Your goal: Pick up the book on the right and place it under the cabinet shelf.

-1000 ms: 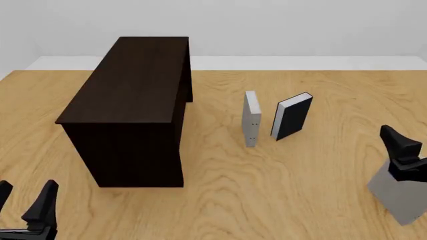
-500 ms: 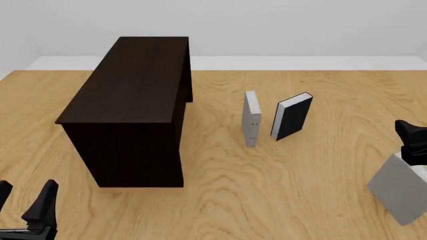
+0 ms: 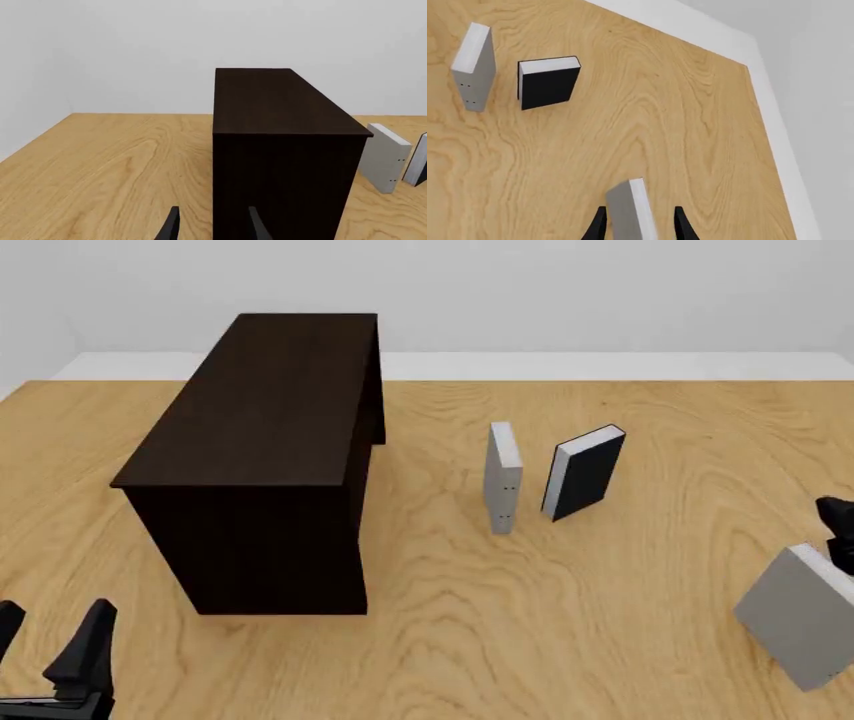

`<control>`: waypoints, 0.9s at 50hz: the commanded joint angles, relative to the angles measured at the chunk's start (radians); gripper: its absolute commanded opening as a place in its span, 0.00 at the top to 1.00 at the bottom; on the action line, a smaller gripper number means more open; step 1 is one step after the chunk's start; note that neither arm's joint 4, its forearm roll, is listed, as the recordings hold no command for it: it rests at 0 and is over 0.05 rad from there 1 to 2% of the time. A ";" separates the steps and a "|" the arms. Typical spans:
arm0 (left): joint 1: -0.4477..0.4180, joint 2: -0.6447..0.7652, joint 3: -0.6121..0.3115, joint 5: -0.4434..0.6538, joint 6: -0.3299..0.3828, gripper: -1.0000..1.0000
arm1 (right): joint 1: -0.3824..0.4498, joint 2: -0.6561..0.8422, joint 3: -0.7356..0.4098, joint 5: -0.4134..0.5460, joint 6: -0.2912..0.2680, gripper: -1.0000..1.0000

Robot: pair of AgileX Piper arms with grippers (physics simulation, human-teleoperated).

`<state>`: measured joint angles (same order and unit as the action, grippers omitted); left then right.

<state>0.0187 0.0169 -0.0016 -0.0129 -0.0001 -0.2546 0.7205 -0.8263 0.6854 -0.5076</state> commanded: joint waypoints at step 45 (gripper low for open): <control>0.000 0.005 0.000 -0.005 0.000 0.00 | -0.230 0.298 0.228 -0.301 -0.238 0.00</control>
<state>0.0188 0.0206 -0.0016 -0.0164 0.0000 -0.4445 0.9669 -0.6260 0.4465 -0.7131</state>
